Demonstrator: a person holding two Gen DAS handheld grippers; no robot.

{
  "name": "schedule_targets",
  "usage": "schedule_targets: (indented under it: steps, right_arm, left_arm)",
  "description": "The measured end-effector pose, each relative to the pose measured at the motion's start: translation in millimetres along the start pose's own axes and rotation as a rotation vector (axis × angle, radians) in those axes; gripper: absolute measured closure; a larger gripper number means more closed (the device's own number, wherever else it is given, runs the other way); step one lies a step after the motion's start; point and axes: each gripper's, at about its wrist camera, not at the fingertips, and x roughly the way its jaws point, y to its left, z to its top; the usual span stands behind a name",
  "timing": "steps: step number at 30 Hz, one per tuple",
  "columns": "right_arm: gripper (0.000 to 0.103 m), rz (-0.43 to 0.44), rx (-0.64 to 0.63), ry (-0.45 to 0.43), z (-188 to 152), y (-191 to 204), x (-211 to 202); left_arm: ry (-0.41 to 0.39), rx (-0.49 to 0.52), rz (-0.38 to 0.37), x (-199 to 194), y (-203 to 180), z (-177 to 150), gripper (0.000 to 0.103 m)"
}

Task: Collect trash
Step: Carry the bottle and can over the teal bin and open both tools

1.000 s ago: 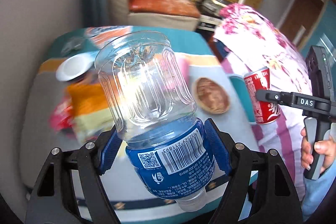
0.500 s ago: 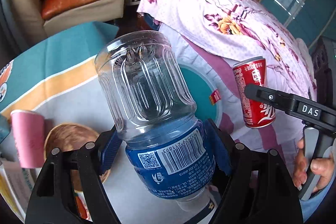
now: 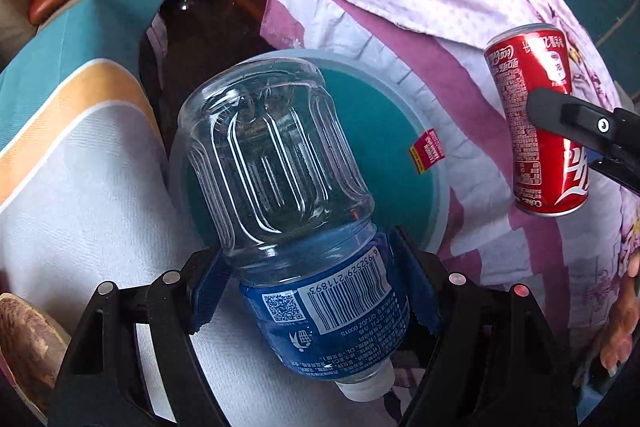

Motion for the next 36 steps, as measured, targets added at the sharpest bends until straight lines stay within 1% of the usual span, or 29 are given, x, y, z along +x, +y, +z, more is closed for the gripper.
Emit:
schedule_targets:
  steps: [5, 11, 14, 16, 18, 20, 25, 32, 34, 35, 36]
  right_arm:
    - [0.042, -0.004, 0.005, 0.004, 1, 3, 6]
    - [0.042, -0.009, 0.008, 0.016, 1, 5, 10]
    - [0.042, -0.011, 0.010, 0.018, 1, 6, 10]
    - [0.042, -0.012, 0.006, 0.025, -1, 9, 11]
    - [0.041, -0.013, 0.001, 0.031, -3, 12, 12]
    - [0.041, -0.013, 0.000, 0.039, -5, 14, 14]
    - [0.041, -0.016, -0.019, 0.072, -10, 25, 23]
    - [0.041, -0.022, -0.060, 0.113, -19, 49, 31]
    - [0.039, -0.019, -0.067, 0.124, -21, 56, 31]
    - [0.034, -0.022, -0.071, 0.125, -22, 59, 31]
    - [0.032, -0.025, -0.077, 0.124, -23, 63, 29]
  left_arm:
    - [0.017, 0.006, 0.010, 10, 1, 2, 0.024]
    - [-0.001, -0.004, -0.004, -2, 8, -1, 0.023]
    - [-0.021, -0.015, -0.004, -14, 10, -3, 0.023]
    - [-0.036, -0.023, -0.006, -23, 12, -5, 0.021]
    - [-0.053, -0.033, -0.004, -32, 14, -8, 0.015]
    - [-0.073, -0.038, 0.001, -42, 17, -11, 0.013]
    - [-0.106, -0.057, 0.014, -64, 29, -18, 0.013]
    - [-0.135, -0.122, 0.012, -88, 54, -30, 0.012]
    - [-0.144, -0.135, 0.011, -95, 61, -34, 0.012]
    - [-0.147, -0.139, 0.012, -98, 64, -35, 0.012]
    - [-0.150, -0.145, 0.014, -101, 68, -37, 0.012]
